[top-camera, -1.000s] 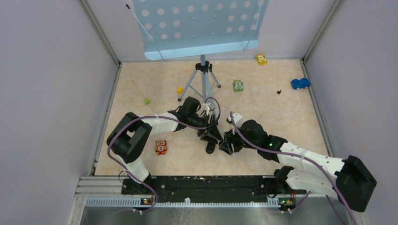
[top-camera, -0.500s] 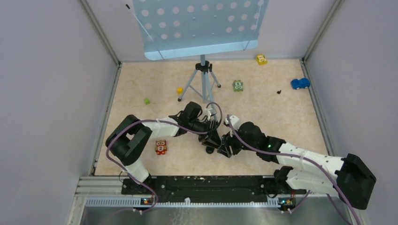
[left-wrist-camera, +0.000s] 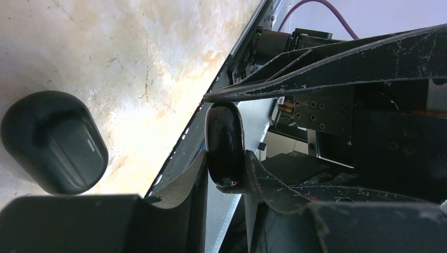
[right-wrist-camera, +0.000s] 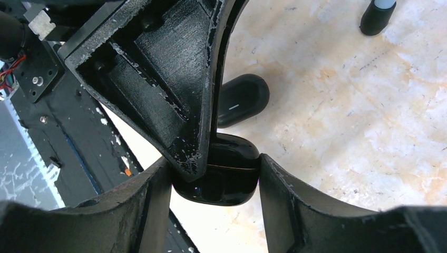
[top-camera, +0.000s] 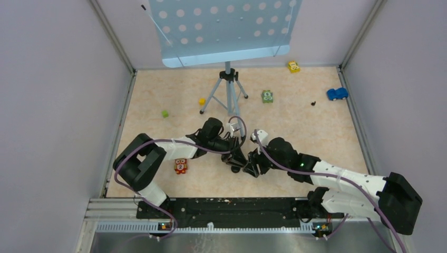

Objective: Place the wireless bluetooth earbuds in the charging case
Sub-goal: Pass from the right arm to the left, then pass from the left arm to the right

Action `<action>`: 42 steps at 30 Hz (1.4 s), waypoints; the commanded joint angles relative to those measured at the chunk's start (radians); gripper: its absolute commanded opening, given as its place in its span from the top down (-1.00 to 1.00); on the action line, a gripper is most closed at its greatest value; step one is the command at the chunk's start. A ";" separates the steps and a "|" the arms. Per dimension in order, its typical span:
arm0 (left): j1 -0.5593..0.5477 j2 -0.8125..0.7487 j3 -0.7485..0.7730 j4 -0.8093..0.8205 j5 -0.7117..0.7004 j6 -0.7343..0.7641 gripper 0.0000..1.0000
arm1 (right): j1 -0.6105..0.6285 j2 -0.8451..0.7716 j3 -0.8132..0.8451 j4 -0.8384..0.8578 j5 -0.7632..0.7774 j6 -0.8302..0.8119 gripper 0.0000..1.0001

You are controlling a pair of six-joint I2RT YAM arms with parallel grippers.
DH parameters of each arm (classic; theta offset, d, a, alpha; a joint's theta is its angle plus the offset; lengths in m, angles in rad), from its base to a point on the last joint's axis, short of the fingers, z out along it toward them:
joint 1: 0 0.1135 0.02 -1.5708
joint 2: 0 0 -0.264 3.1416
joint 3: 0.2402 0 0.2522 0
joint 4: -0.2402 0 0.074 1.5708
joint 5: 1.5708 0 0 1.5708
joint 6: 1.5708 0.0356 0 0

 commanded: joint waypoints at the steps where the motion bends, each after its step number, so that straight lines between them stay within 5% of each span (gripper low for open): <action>1: -0.004 -0.063 -0.027 0.097 -0.005 -0.003 0.99 | 0.014 -0.008 0.019 0.045 0.002 0.010 0.09; 8: 0.004 -0.105 -0.046 0.079 -0.029 0.014 1.00 | 0.015 -0.112 0.020 -0.028 0.093 0.092 -0.45; 15: 0.025 -0.127 -0.041 0.083 -0.032 0.044 1.00 | 0.014 -0.272 0.049 -0.166 0.149 0.222 -0.55; 20: 0.066 -0.174 -0.038 0.109 -0.012 0.069 1.00 | -0.003 -0.419 -0.008 -0.170 0.313 0.544 -0.69; 24: 0.135 -0.218 -0.052 0.152 0.030 0.057 1.00 | -0.004 -0.573 -0.133 -0.002 0.359 0.708 -0.68; 30: 0.161 -0.248 -0.071 0.282 0.071 -0.019 1.00 | -0.006 -0.715 -0.408 0.465 0.335 0.781 -0.62; 42: 0.161 -0.279 -0.146 0.487 0.095 -0.099 1.00 | -0.006 -0.425 -0.391 0.790 0.288 0.765 -0.62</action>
